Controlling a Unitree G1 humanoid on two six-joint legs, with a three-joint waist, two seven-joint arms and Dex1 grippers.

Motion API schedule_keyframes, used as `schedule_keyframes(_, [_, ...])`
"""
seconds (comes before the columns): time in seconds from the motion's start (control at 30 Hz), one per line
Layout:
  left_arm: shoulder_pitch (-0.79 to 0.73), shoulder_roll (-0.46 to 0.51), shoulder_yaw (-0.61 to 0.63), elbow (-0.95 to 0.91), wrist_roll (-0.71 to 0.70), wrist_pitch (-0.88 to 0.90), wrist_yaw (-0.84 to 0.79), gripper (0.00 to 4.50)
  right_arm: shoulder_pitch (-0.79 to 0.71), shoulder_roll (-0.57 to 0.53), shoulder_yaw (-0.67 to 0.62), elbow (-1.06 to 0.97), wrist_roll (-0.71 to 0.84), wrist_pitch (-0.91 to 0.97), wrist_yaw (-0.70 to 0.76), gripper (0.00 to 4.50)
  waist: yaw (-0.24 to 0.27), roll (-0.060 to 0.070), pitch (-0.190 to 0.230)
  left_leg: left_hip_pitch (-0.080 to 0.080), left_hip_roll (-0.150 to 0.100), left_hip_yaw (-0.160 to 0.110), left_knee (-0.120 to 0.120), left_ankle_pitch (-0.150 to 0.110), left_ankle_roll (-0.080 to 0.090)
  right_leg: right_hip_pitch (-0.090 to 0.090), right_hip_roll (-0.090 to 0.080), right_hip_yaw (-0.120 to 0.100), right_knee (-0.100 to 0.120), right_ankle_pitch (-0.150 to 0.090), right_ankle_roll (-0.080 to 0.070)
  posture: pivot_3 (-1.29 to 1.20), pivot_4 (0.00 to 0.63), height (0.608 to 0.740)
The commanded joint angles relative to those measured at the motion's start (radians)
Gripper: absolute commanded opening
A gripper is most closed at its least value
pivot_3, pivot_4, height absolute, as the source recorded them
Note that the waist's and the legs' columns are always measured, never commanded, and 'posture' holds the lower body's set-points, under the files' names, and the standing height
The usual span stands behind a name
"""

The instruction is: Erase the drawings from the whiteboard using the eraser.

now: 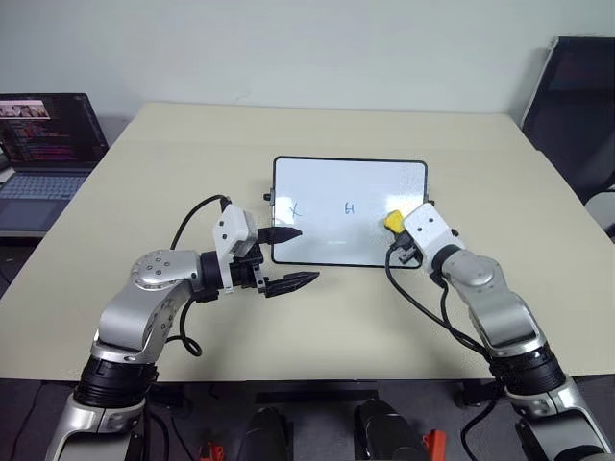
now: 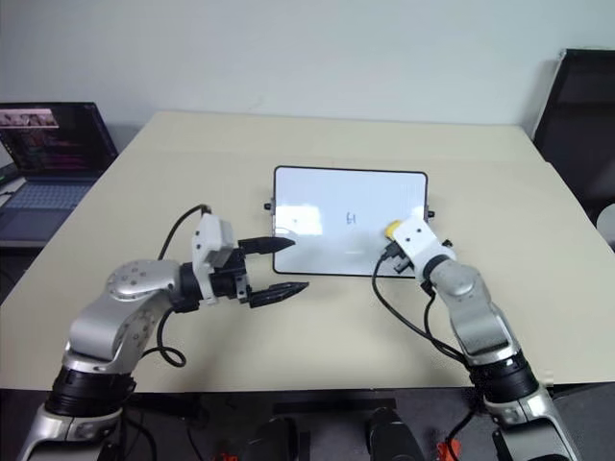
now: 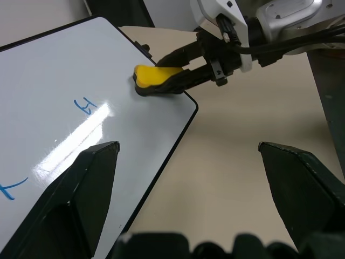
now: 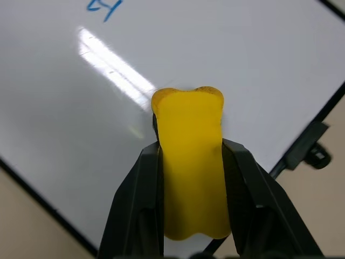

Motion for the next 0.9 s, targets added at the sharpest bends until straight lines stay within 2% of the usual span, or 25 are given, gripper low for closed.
schedule_keyframes(0.03, [0.008,0.007,0.022,-0.031,-0.015,0.005,0.011,4.5,0.025,-0.01,0.012,-0.024,0.012,0.042,0.041,1.12,-0.003,0.0,0.0,0.0,0.0,0.0,0.0,0.0,0.0,0.0,0.0,0.0,0.0,0.0,0.0,0.0,0.15,0.74])
schedule_keyframes(0.2, [0.032,0.011,0.043,-0.038,-0.019,0.014,0.028,4.5,-0.021,0.03,-0.064,-0.025,0.038,-0.012,0.013,1.12,-0.005,0.0,0.001,0.0,0.0,0.0,0.0,0.0,0.0,-0.002,0.0,0.0,0.0,0.0,0.0,0.0,0.15,0.74])
schedule_keyframes(0.33, [0.052,0.013,0.07,-0.035,-0.016,0.014,0.057,4.5,-0.016,0.039,-0.089,-0.064,0.1,-0.038,0.064,1.12,-0.002,0.0,0.002,-0.002,0.0,0.0,-0.001,0.0,0.0,-0.003,0.0,0.0,0.0,0.0,0.0,0.0,0.15,0.74])
schedule_keyframes(0.63, [0.155,-0.019,0.172,-0.091,-0.033,0.029,0.2,4.5,0.112,0.0,-0.145,-0.26,0.275,-0.015,0.196,1.12,0.002,0.0,0.002,-0.003,0.0,0.0,-0.015,-0.001,-0.001,-0.007,0.0,-0.002,-0.001,-0.004,-0.001,0.0,0.15,0.74])
schedule_keyframes(0.9, [0.218,-0.022,0.206,-0.135,-0.048,0.037,0.251,4.5,0.156,0.011,-0.162,-0.275,0.306,-0.058,0.172,1.12,0.002,0.0,0.002,-0.002,0.0,0.0,-0.013,-0.002,-0.003,-0.007,0.0,-0.001,-0.001,-0.006,-0.002,0.0,0.15,0.74])
